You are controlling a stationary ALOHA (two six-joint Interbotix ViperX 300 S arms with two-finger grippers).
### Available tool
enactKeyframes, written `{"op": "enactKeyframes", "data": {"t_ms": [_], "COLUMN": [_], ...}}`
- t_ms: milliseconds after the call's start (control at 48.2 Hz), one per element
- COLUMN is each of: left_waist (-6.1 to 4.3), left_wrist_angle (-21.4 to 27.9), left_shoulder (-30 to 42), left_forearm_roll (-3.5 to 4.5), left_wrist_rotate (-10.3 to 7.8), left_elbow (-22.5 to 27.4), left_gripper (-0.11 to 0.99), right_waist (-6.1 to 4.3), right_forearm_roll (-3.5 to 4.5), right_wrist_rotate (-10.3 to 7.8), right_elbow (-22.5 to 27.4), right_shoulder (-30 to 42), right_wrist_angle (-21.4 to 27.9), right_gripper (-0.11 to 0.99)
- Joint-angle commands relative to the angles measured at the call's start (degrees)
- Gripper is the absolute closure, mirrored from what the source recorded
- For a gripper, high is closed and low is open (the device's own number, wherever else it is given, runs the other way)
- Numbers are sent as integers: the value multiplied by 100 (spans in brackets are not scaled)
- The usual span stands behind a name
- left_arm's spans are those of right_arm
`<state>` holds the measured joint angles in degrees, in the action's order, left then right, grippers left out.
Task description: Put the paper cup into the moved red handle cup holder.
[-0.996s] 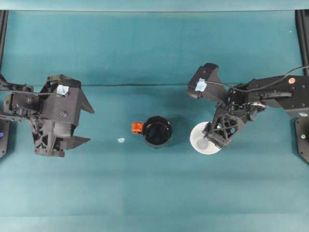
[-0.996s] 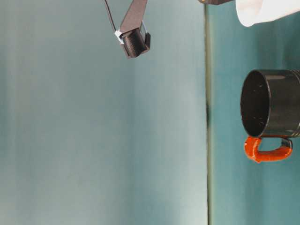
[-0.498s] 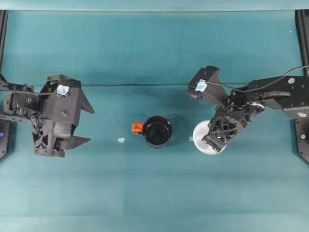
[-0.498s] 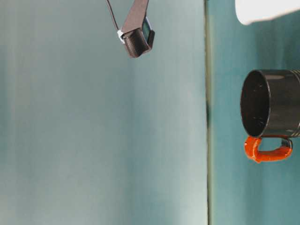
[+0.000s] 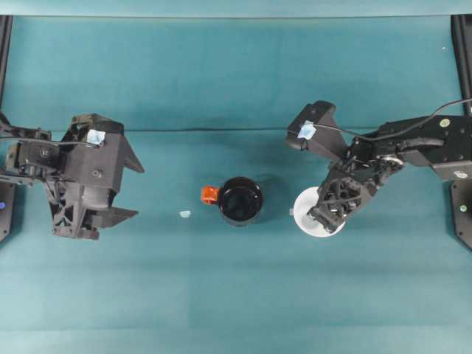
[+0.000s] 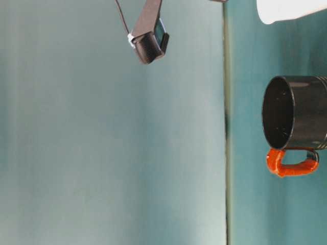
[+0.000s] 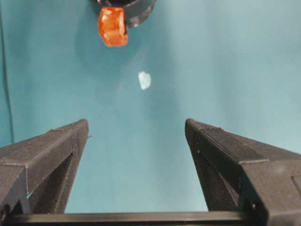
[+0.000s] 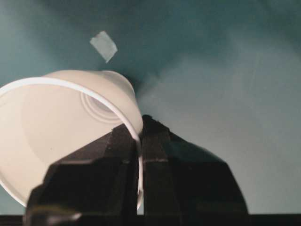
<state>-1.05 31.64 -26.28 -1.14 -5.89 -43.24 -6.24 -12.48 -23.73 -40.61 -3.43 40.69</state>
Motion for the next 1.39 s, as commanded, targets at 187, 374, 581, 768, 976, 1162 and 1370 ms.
{"op": "enactKeyframes", "data": {"t_ms": [187, 374, 581, 768, 976, 1162, 1370], "left_waist": [9, 9, 9, 9, 9, 9, 9], "left_wrist_angle": [-18, -18, -18, -26, -26, -26, -26], "left_shoulder": [-35, -35, -35, -35, -35, -26, -26], "left_forearm_roll": [-9, -18, -9, -9, -9, -9, -9], "left_wrist_rotate": [9, 9, 9, 18, 18, 18, 18], "left_elbow": [88, 88, 88, 97, 88, 97, 97], "left_gripper": [-4, -4, -4, -4, -4, -4, -4], "right_waist": [-123, -141, -149, -141, -141, -141, -141], "right_forearm_roll": [88, 352, 650, 747, 967, 1037, 1028], "right_wrist_rotate": [-53, -53, -26, 9, 26, 70, 334], "right_elbow": [940, 1775, 2479, 2646, 2936, 3261, 3727], "right_shoulder": [-571, -809, -756, -571, -185, 387, 870], "right_wrist_angle": [1090, 2347, 3067, 2786, 2259, 2250, 2285], "right_gripper": [99, 99, 99, 99, 99, 99, 99]}}
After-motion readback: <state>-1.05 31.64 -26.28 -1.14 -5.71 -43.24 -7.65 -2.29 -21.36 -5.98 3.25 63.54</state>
